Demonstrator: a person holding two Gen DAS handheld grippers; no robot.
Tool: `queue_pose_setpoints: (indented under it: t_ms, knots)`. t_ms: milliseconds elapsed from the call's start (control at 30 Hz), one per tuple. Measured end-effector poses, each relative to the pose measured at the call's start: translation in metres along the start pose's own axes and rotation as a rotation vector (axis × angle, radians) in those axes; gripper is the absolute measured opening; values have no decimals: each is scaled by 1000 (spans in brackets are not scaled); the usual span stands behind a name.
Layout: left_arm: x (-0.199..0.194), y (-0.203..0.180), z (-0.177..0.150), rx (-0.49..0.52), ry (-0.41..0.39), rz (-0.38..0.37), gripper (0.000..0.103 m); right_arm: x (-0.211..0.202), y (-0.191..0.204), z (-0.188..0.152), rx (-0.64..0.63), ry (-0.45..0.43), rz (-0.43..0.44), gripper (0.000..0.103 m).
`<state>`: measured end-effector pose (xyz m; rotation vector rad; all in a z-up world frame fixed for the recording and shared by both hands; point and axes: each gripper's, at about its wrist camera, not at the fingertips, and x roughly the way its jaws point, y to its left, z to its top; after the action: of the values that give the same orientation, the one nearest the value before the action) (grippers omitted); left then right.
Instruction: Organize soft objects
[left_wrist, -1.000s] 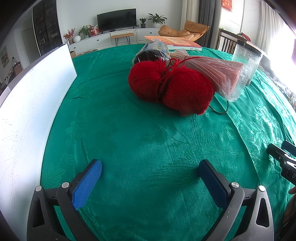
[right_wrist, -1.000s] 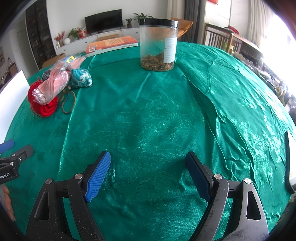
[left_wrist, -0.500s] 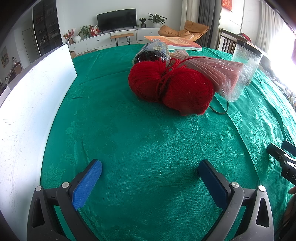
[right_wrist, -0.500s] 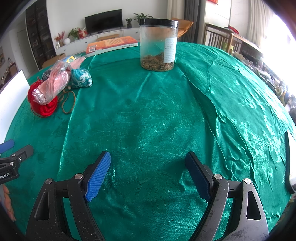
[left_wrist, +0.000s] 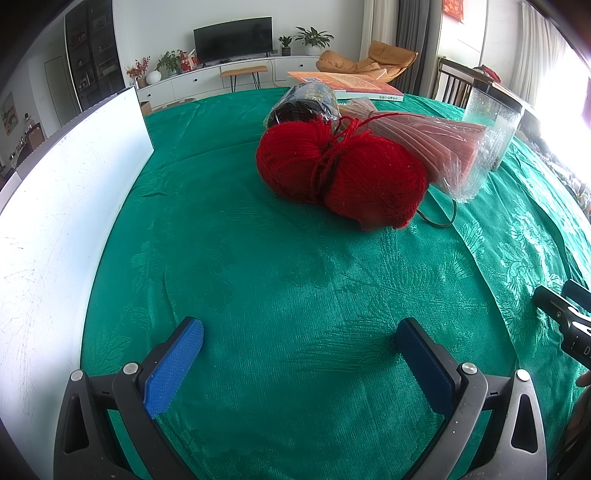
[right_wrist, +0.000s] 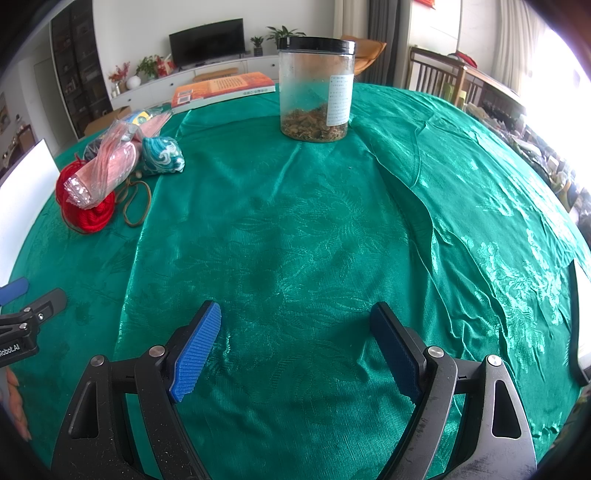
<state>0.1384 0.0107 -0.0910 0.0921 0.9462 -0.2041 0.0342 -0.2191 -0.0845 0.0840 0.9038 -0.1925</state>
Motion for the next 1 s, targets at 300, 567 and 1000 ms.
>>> queue_pose_setpoints:
  t_ms: [300, 567, 1000]
  knots:
    - [0, 0, 0, 0, 0, 0, 103, 0, 0, 0, 0, 0, 0, 86]
    - [0, 0, 0, 0, 0, 0, 103, 0, 0, 0, 0, 0, 0, 86]
    - [0, 0, -1, 0, -1, 1, 103, -30, 20, 69, 120, -129, 374, 85]
